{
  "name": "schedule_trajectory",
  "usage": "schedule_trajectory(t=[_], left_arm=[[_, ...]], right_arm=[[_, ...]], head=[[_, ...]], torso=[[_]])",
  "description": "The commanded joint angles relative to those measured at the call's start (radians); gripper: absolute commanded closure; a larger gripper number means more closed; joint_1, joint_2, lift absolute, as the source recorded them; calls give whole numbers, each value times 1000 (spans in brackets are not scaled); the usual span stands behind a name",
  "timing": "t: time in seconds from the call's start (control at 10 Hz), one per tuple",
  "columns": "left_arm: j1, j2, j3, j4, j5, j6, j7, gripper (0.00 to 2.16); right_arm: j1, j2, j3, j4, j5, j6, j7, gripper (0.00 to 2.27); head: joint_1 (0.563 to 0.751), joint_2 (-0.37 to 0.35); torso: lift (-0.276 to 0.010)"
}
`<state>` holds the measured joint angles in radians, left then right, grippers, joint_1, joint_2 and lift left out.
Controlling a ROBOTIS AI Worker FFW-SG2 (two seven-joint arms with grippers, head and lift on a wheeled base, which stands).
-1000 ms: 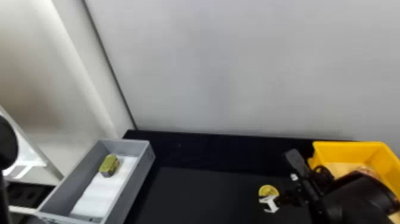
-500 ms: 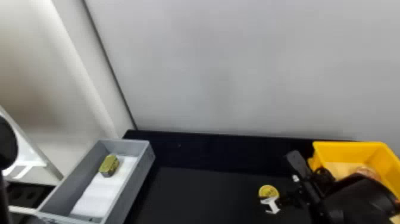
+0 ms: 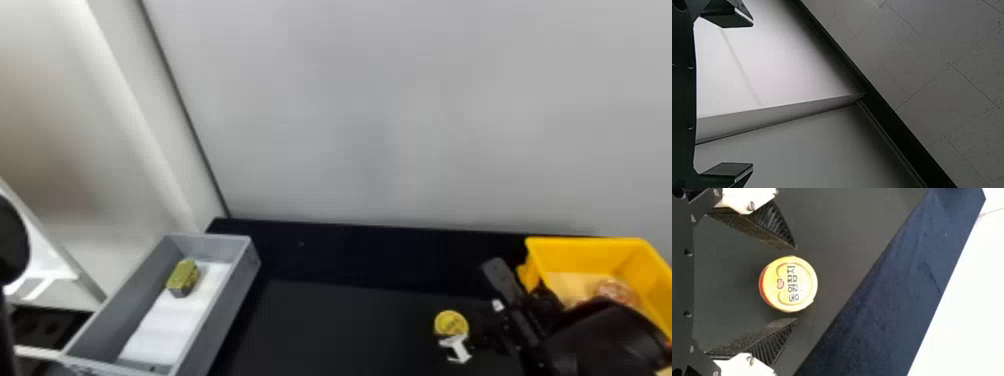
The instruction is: Pick up the round yellow can and place it in the yellow rectangular box
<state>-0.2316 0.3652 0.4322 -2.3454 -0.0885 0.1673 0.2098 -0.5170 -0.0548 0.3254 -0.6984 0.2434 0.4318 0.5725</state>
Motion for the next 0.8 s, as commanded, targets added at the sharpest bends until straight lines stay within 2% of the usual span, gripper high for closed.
schedule_trajectory(t=[0.0,0.1,0.4,0.5,0.7], left_arm=[[0,-1,-1,0,0,0,-1,10],[0,-1,-1,0,1,0,-3,10],[3,-5,1,0,1,3,-6,10],[3,-3,-1,0,1,6,-10,10],[15,2,2,-11,9,20,-10,10]], right_arm=[[2,4,-11,7,-1,-4,-6,357],[3,6,-14,5,-1,1,-14,668],[28,-2,-18,-47,1,30,3,742],[58,-13,-26,-125,1,82,23,740],[190,-57,-69,-478,16,299,38,740]], head=[[621,223],[621,223],[621,223],[621,223],[621,223]], torso=[[0],[0],[0],[0],[0]])
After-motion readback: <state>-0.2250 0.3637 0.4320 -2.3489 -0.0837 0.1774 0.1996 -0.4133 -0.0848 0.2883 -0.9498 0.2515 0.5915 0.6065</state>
